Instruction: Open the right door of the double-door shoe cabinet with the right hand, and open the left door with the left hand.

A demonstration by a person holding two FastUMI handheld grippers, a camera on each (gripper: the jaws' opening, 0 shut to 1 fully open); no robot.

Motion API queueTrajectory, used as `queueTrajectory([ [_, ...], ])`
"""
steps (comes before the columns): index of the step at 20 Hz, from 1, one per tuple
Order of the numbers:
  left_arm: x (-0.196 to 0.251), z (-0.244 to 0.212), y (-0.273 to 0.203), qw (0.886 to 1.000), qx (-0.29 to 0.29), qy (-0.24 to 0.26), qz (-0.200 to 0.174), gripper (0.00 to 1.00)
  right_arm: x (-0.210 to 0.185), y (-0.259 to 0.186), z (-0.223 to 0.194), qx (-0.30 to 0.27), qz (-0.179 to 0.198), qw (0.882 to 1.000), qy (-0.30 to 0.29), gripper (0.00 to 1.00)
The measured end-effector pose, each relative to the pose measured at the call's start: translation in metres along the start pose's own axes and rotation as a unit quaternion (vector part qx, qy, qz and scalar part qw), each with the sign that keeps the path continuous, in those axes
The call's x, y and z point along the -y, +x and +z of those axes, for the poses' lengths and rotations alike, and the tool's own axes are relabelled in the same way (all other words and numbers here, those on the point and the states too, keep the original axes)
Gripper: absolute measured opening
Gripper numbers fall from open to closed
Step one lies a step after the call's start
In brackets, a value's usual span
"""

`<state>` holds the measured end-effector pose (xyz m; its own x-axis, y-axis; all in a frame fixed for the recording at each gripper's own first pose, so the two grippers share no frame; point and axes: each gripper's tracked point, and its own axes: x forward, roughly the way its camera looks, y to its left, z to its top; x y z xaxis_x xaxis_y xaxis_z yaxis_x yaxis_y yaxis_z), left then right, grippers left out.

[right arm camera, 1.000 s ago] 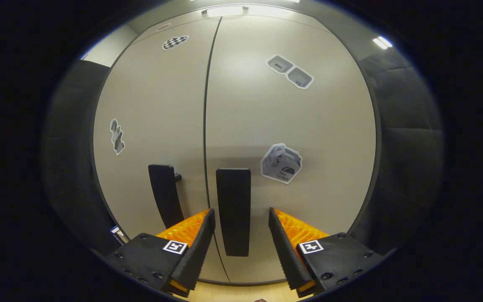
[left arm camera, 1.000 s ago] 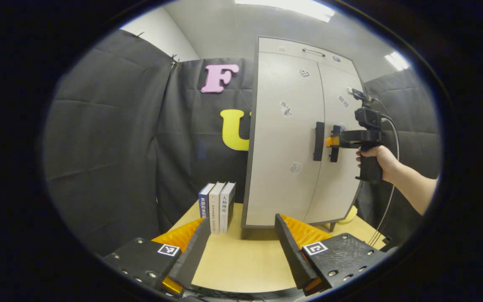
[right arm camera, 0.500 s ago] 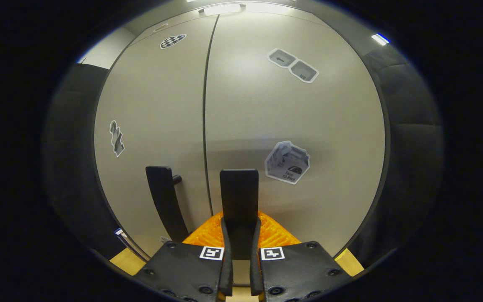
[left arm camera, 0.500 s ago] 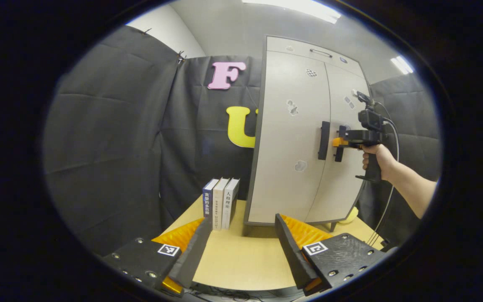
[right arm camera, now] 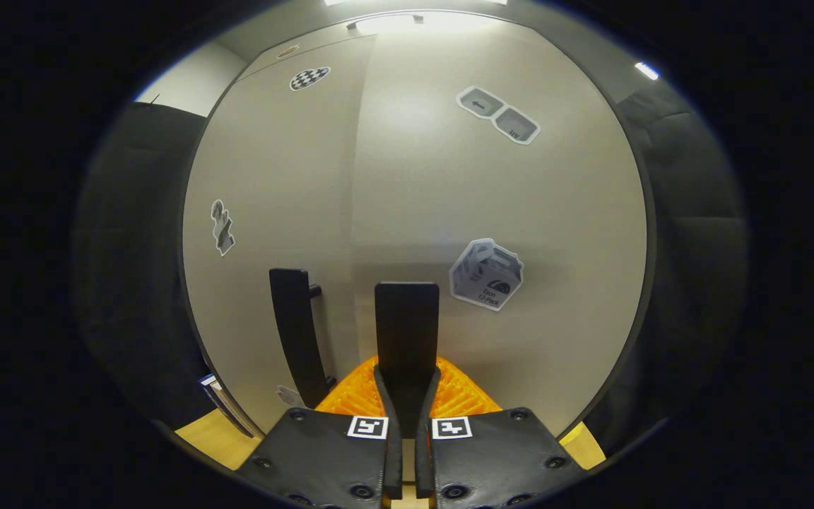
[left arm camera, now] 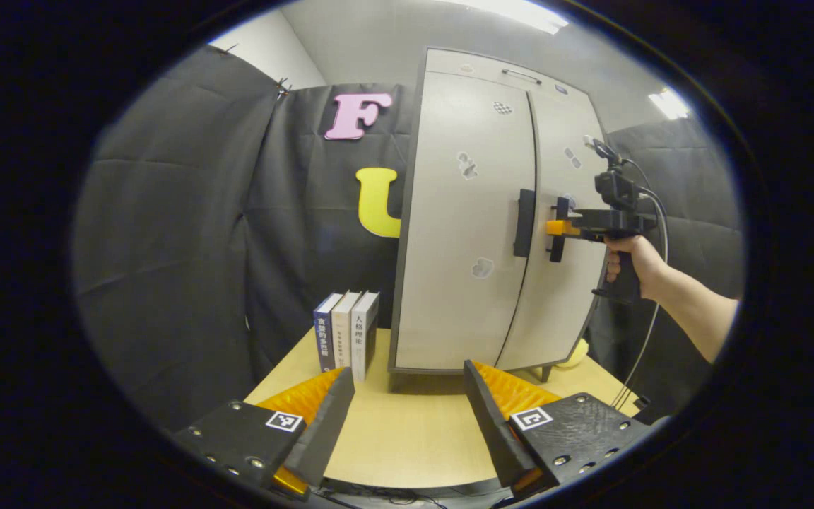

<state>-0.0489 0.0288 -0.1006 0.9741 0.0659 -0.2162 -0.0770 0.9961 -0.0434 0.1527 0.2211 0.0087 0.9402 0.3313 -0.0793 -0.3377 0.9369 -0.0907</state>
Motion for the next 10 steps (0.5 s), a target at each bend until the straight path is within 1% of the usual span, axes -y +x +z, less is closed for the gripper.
queueTrajectory([
  [2, 0.008, -0.005, 0.007, 1.000, -0.012, -0.014, -0.006, 0.92, 0.001, -0.007, -0.001, -0.003, 0.005, 1.000, -0.005, 0.09],
  [5, 0.017, -0.002, 0.010, 0.999, -0.012, -0.036, -0.003, 0.91, 0.002, -0.016, -0.002, 0.001, 0.021, 1.000, -0.004, 0.08],
  [10, 0.034, 0.008, 0.012, 0.999, -0.010, -0.036, 0.026, 0.91, 0.004, -0.030, -0.003, 0.003, 0.055, 0.998, -0.005, 0.09],
])
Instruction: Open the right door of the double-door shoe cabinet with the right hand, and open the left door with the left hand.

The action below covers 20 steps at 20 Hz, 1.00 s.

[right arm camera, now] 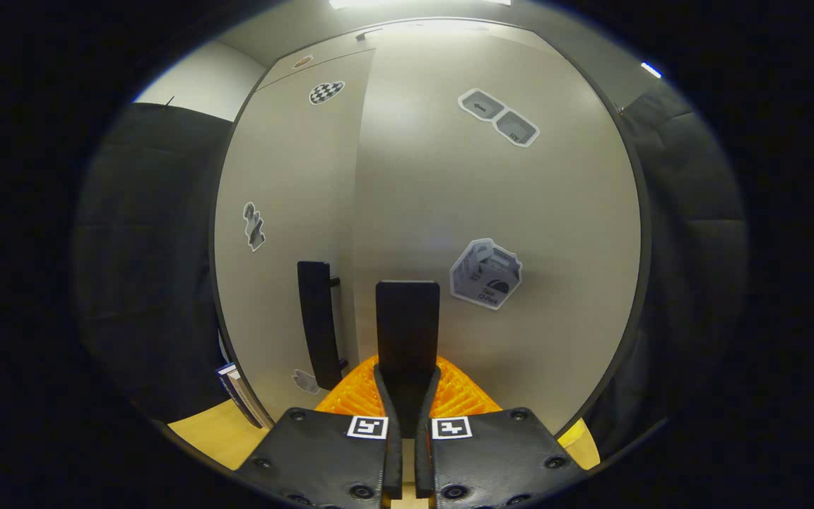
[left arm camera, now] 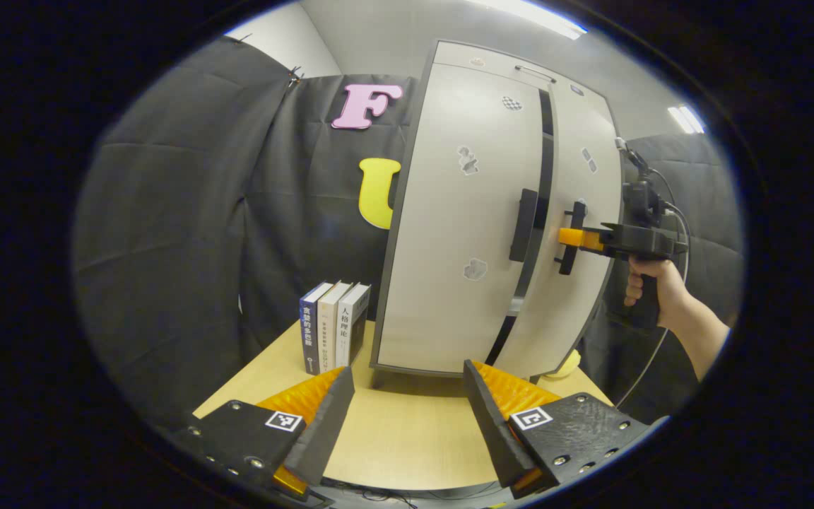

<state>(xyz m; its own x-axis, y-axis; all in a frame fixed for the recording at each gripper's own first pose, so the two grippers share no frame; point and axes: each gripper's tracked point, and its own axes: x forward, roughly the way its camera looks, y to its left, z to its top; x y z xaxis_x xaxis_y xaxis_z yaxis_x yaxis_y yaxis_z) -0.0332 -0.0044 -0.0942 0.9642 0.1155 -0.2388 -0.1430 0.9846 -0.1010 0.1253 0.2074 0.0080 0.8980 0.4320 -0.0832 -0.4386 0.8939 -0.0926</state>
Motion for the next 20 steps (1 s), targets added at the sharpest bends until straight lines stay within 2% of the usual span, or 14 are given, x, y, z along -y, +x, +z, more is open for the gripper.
queueTrajectory([
  [8, 0.059, -0.009, -0.018, 1.000, 0.002, -0.013, 0.023, 0.91, 0.001, -0.021, -0.001, 0.002, 0.063, 0.998, -0.001, 0.09],
  [20, 0.101, -0.012, -0.052, 0.996, 0.027, 0.017, 0.084, 0.91, 0.005, -0.053, -0.009, 0.007, 0.142, 0.990, 0.005, 0.08],
])
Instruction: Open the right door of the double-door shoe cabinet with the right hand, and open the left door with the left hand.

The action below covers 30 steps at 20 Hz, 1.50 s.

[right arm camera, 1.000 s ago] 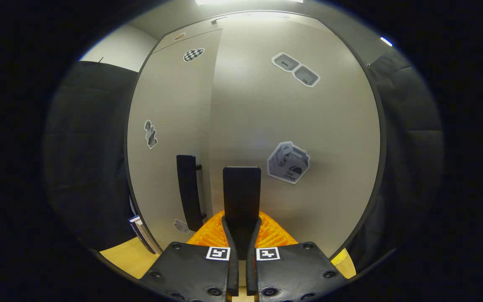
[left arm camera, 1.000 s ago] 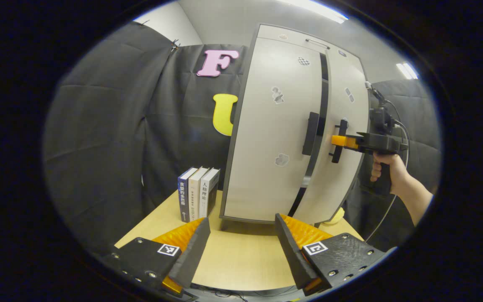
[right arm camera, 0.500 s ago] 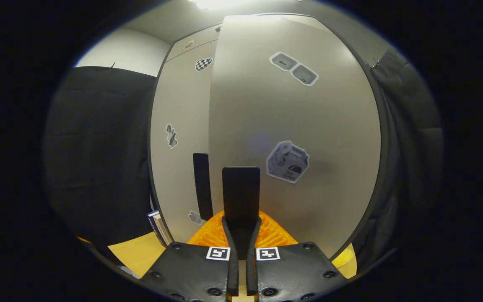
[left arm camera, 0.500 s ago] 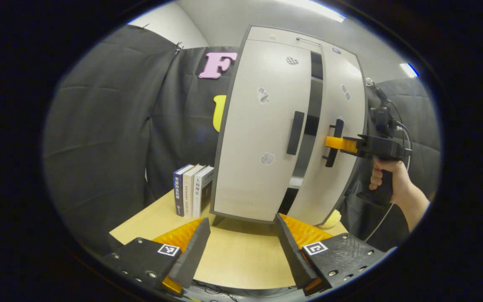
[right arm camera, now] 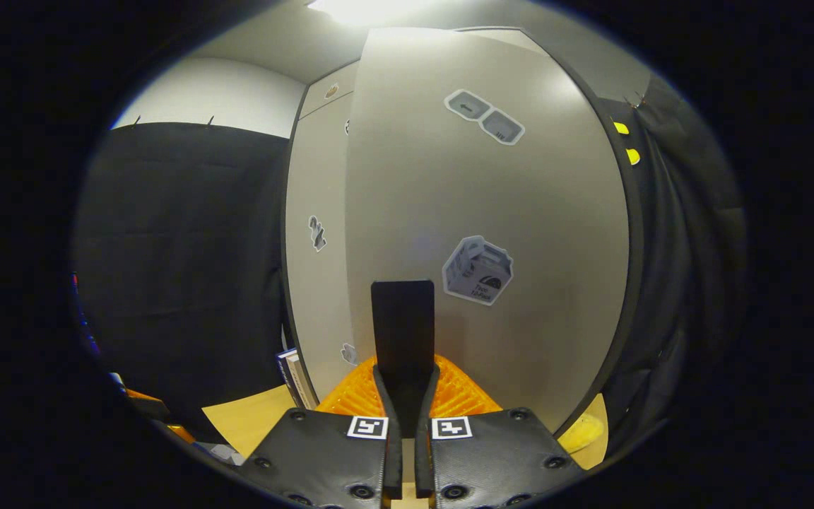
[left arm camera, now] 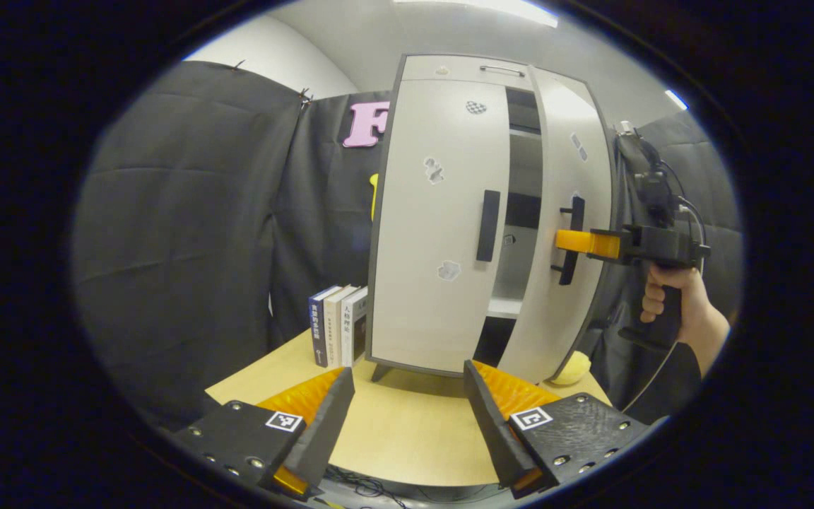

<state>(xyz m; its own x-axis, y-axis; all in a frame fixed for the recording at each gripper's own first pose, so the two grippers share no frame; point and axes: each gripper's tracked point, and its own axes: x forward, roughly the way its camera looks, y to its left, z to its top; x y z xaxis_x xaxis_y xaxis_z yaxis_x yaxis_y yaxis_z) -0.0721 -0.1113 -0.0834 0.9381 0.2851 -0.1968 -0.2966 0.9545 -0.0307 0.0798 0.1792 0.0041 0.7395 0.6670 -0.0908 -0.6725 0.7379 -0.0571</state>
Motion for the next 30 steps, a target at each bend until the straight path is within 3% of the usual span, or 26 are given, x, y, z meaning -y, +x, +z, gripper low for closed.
queueTrajectory([
  [6, 0.014, 0.001, -0.014, 1.000, 0.008, 0.006, 0.012, 0.91, 0.004, -0.019, -0.003, 0.001, 0.023, 1.000, 0.011, 0.09],
  [14, 0.043, -0.012, -0.027, 1.000, 0.002, 0.011, -0.003, 0.91, 0.019, -0.043, -0.006, -0.004, 0.027, 0.999, 0.035, 0.08],
  [16, 0.043, -0.014, -0.025, 1.000, 0.000, 0.010, -0.006, 0.91, 0.022, -0.045, -0.006, -0.004, 0.023, 0.999, 0.033, 0.05],
  [22, 0.047, -0.025, -0.027, 1.000, -0.006, 0.016, -0.020, 0.91, 0.034, -0.058, -0.006, 0.005, 0.010, 0.999, 0.052, 0.08],
  [30, 0.054, -0.033, -0.028, 0.999, -0.013, 0.000, -0.032, 0.91, 0.064, -0.070, -0.007, 0.007, -0.039, 0.998, 0.046, 0.07],
])
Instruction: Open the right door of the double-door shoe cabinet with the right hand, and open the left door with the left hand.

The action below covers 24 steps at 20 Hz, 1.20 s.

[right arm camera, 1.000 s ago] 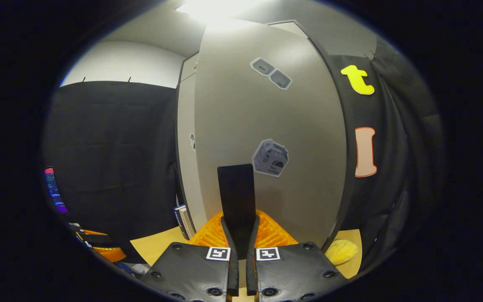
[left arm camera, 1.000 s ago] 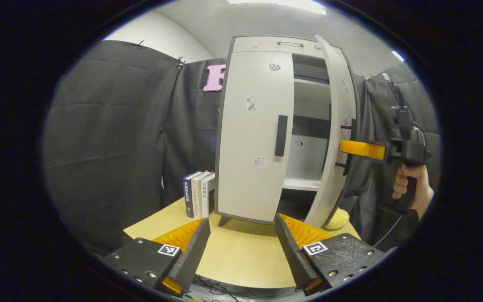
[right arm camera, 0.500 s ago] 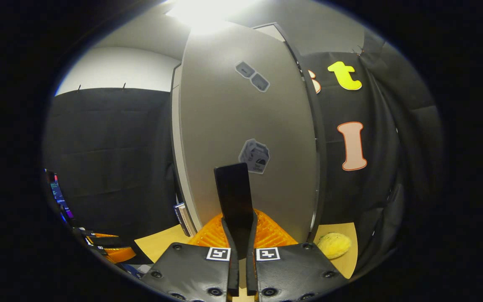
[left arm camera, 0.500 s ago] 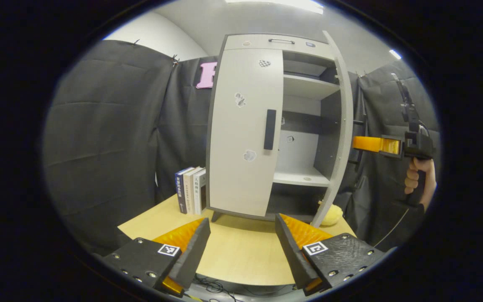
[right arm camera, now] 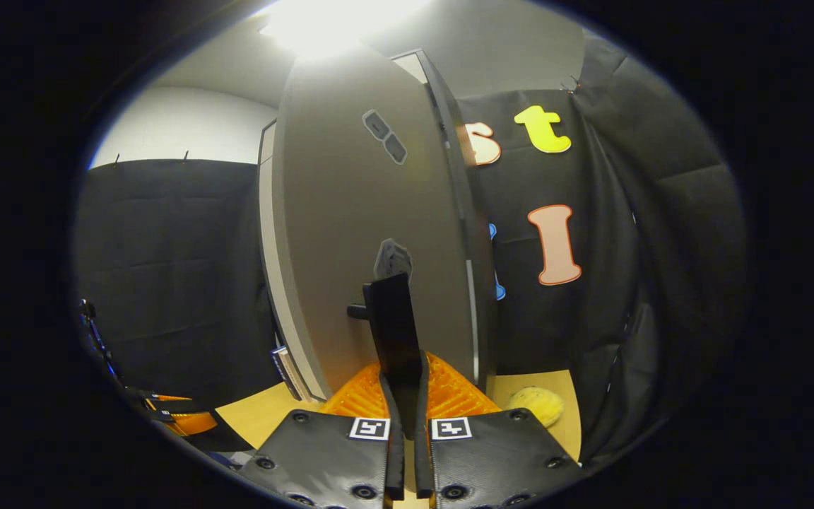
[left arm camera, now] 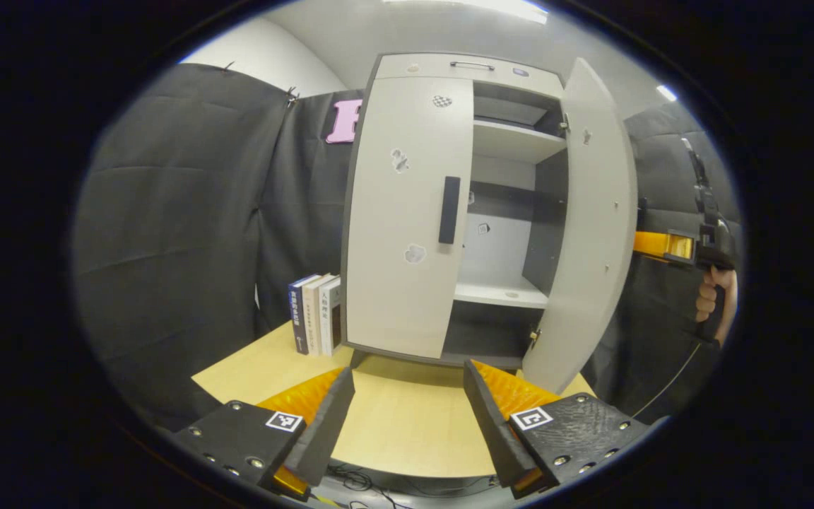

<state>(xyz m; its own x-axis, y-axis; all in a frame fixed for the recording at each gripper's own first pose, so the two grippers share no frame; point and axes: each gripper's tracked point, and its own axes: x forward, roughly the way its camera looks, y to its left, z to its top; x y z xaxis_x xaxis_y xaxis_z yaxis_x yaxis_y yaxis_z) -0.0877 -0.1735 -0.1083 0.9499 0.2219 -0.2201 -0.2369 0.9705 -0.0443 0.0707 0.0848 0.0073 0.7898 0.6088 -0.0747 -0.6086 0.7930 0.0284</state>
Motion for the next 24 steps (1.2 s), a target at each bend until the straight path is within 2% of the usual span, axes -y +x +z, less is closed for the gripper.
queueTrajectory([
  [3, 0.008, -0.002, -0.001, 1.000, 0.000, 0.007, -0.007, 0.91, 0.029, -0.006, 0.003, 0.000, -0.035, 0.999, -0.027, 0.07],
  [5, 0.012, -0.005, -0.002, 1.000, -0.003, 0.009, -0.011, 0.91, 0.027, -0.005, 0.002, -0.002, -0.030, 1.000, -0.009, 0.07],
  [8, 0.018, -0.005, 0.001, 1.000, -0.005, 0.016, -0.018, 0.91, 0.031, -0.007, 0.003, 0.016, -0.046, 0.999, -0.005, 0.07],
  [9, 0.019, -0.005, -0.001, 1.000, -0.005, 0.019, -0.017, 0.91, 0.032, -0.007, 0.004, 0.015, -0.049, 0.999, -0.001, 0.03],
  [11, 0.018, -0.003, -0.001, 1.000, -0.003, 0.022, -0.017, 0.91, 0.032, -0.008, 0.003, 0.014, -0.048, 0.999, 0.005, 0.07],
  [16, 0.008, -0.002, 0.001, 1.000, -0.011, 0.025, -0.002, 0.91, 0.033, -0.009, 0.002, 0.007, -0.062, 0.998, 0.001, 0.07],
  [20, -0.006, 0.002, 0.015, 1.000, -0.019, 0.024, 0.006, 0.91, 0.036, -0.010, 0.002, 0.005, -0.084, 0.996, -0.025, 0.07],
  [24, -0.014, 0.005, 0.032, 0.999, -0.028, 0.017, 0.000, 0.91, 0.034, -0.020, -0.003, -0.006, -0.090, 0.996, 0.001, 0.07],
])
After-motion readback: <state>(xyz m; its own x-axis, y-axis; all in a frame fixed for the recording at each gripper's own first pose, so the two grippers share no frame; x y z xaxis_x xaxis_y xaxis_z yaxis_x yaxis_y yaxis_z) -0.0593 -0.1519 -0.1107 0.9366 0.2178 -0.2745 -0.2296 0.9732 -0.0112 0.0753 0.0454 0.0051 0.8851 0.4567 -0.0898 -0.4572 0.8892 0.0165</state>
